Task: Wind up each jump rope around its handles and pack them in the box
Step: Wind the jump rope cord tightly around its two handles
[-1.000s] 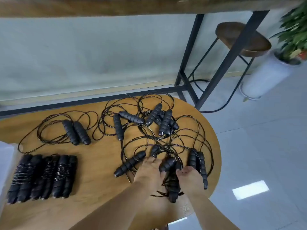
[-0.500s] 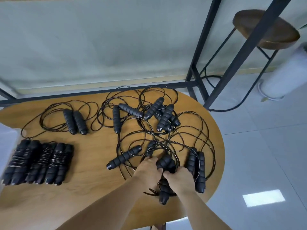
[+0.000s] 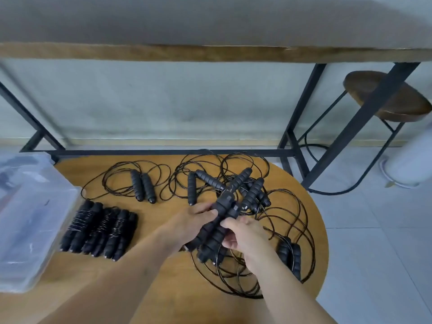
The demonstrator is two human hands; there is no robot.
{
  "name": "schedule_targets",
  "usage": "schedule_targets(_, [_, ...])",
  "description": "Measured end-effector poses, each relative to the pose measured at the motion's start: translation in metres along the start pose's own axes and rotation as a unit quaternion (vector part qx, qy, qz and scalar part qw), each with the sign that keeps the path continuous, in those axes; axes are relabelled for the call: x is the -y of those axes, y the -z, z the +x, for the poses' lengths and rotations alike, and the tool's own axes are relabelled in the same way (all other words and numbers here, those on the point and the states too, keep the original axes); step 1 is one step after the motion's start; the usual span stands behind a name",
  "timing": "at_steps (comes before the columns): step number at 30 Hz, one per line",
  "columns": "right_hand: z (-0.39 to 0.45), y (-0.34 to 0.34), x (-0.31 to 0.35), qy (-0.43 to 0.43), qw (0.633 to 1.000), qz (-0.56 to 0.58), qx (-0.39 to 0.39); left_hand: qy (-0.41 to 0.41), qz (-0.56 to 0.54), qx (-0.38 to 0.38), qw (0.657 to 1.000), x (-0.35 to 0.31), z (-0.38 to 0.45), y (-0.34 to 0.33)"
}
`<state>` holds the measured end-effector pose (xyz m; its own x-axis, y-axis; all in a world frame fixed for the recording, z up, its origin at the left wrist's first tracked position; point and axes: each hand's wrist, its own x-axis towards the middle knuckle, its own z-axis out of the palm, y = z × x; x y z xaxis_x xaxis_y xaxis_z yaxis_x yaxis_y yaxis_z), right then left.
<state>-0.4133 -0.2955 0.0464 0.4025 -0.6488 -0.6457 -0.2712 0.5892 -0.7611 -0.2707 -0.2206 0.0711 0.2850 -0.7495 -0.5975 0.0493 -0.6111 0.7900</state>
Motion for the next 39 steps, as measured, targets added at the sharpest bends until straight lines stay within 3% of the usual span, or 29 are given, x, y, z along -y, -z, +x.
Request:
schedule_targets(11, [-0.052, -0.081, 0.083, 0.094, 0.991, 0.042, 0.088, -0.063, 0.049, 0.043, 0.996, -0.06, -0.081, 0.083])
schedule_targets(15, [-0.076, -0.098, 0.113, 0.123, 0.987, -0.003, 0.104, -0.139, 0.15, -0.04, 0.978, -0.074, -0.099, 0.108])
schedule_targets(17, [-0.087, -0.101, 0.13, 0.187, 0.978, -0.088, 0.038, -0.171, 0.261, -0.116, 0.943, -0.082, -0.108, 0.122])
schedule_targets(19, [-0.098, -0.101, 0.15, 0.304, 0.927, -0.201, -0.087, -0.184, 0.326, -0.173, 0.911, -0.091, -0.122, 0.135])
schedule_targets(21, [-0.11, -0.103, 0.169, 0.433, 0.852, -0.257, -0.144, -0.197, 0.381, -0.224, 0.875, -0.099, -0.132, 0.148])
schedule_targets(24, [-0.12, -0.119, 0.195, 0.535, 0.723, -0.425, -0.101, -0.218, 0.424, -0.271, 0.836, -0.11, -0.145, 0.164])
schedule_targets(26, [-0.122, -0.132, 0.211, 0.553, 0.648, -0.52, -0.064, -0.233, 0.4, -0.27, 0.844, -0.117, -0.153, 0.171])
schedule_targets(27, [-0.121, -0.138, 0.217, 0.554, 0.636, -0.535, -0.045, -0.24, 0.375, -0.266, 0.855, -0.12, -0.156, 0.175])
schedule_targets(32, [-0.117, -0.168, 0.227, 0.531, 0.72, -0.447, 0.024, -0.262, 0.297, -0.257, 0.881, -0.124, -0.172, 0.197])
schedule_targets(35, [-0.114, -0.186, 0.222, 0.541, 0.74, -0.4, 0.011, -0.279, 0.3, -0.232, 0.882, -0.123, -0.175, 0.211])
schedule_targets(39, [-0.114, -0.21, 0.218, 0.57, 0.738, -0.361, -0.009, -0.287, 0.266, -0.208, 0.896, -0.114, -0.174, 0.235])
